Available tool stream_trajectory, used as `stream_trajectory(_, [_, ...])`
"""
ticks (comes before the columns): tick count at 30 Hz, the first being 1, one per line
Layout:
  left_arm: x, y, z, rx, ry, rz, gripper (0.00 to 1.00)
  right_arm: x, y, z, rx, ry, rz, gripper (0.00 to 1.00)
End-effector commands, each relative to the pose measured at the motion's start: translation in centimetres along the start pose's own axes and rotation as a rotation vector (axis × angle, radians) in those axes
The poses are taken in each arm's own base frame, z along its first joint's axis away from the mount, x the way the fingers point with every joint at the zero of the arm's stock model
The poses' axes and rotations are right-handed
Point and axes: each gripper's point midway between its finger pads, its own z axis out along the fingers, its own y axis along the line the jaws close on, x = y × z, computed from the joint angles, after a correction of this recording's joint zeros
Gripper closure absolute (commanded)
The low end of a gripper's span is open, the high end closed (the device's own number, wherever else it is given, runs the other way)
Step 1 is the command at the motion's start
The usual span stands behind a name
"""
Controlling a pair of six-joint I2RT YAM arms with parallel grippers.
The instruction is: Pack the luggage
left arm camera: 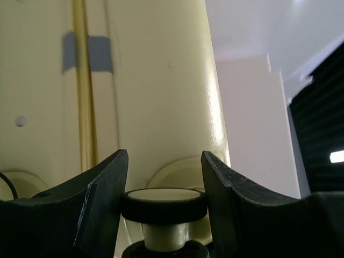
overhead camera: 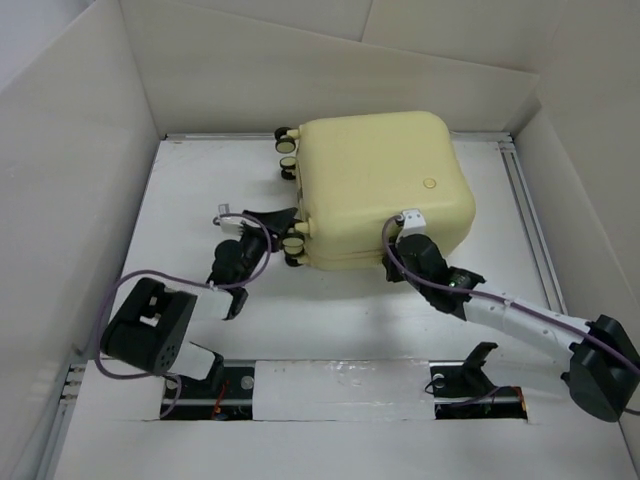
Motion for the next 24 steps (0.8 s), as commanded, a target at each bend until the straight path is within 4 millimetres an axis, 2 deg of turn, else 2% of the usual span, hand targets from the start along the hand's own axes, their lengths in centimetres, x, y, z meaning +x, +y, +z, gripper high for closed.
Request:
stream_trajectory(1, [11.4, -5.7, -5.1, 0.225, 0.374, 0.073, 1.00, -8.6, 9.0, -1.4, -0.318, -0.208, 0.047, 1.00])
stream_trajectory(2, [12.1, -6.1, -5.4, 0.224, 0.363, 0.077, 1.00, -7.9, 10.9, -1.8, -0.363, -0.190, 0.027, 1.00])
stream_trajectory(3, [14.5, -7.9, -6.9, 0.267, 0.420, 0.075, 1.00, -7.4, 12.0, -2.0, -0.385, -0.177, 0.014, 1.00])
stream_trajectory(4, [15.6, -7.7, -7.4, 0.235, 0.440, 0.087, 1.00, -7.6, 13.1, -2.3, -0.409, -0.176, 0.007, 1.00])
stream_trajectory(5, [17.7, -10.0, -8.5, 0.278, 0.464, 0.094, 1.00, -6.6, 15.3, -2.9, -0.461, -0.158, -0.004, 1.00])
stream_trajectory(8, [20.6, -11.8, -10.0, 0.278, 0.500, 0.119, 1.00, -5.0, 18.3, -4.4, -0.540, -0.131, -0.029, 1.00])
stream_trajectory(9, [20.8, -13.0, -10.1, 0.290, 0.478, 0.114, 1.00, -4.2, 20.0, -5.7, -0.583, -0.126, -0.034, 1.00])
stream_trajectory(10, [21.7, -14.0, -11.3, 0.307, 0.504, 0.098, 1.00, -4.0, 20.3, -6.0, -0.580, -0.127, -0.025, 1.00])
stream_trajectory(11, [22.1, -13.8, -11.5, 0.295, 0.508, 0.098, 1.00, -2.6, 20.3, -6.0, -0.571, -0.105, -0.031, 1.00])
stream_trajectory(12, [22.4, -15.0, -11.9, 0.317, 0.509, 0.081, 1.00, -2.5, 20.6, -6.7, -0.586, -0.112, 0.000, 1.00])
stream_trajectory(14, [24.3, -14.5, -12.5, 0.290, 0.536, 0.120, 1.00, -1.6, 21.0, -8.6, -0.643, -0.114, 0.016, 1.00])
stream_trajectory(16, [24.9, -14.3, -12.1, 0.268, 0.532, 0.128, 1.00, -0.7, 22.0, -11.0, -0.702, -0.115, 0.034, 1.00])
stream_trajectory(17, [25.2, -13.3, -12.0, 0.249, 0.538, 0.125, 1.00, -0.7, 21.8, -11.7, -0.694, -0.133, 0.039, 1.00])
stream_trajectory(18, [24.7, -13.8, -11.9, 0.273, 0.510, 0.105, 1.00, -1.1, 21.6, -12.8, -0.706, -0.143, 0.066, 1.00])
stream_trajectory(19, [24.6, -13.5, -11.6, 0.259, 0.494, 0.109, 1.00, 0.1, 21.0, -12.8, -0.674, -0.116, 0.054, 1.00])
stream_trajectory(20, [24.5, -13.2, -10.7, 0.233, 0.468, 0.121, 1.00, 0.2, 21.3, -13.5, -0.685, -0.117, 0.067, 1.00])
stream_trajectory(21, [25.0, -13.1, -10.4, 0.227, 0.481, 0.138, 1.00, 1.0, 20.9, -13.1, -0.672, -0.101, 0.052, 1.00])
stream_trajectory(22, [25.4, -13.8, -10.2, 0.246, 0.486, 0.128, 1.00, 0.6, 20.6, -13.4, -0.667, -0.107, 0.072, 1.00])
stream_trajectory(23, [25.7, -14.8, -10.2, 0.269, 0.498, 0.118, 1.00, 1.5, 20.1, -13.6, -0.662, -0.083, 0.049, 1.00])
stream_trajectory(24, [26.4, -14.2, -10.0, 0.258, 0.516, 0.127, 1.00, 1.3, 20.0, -14.0, -0.663, -0.088, 0.050, 1.00])
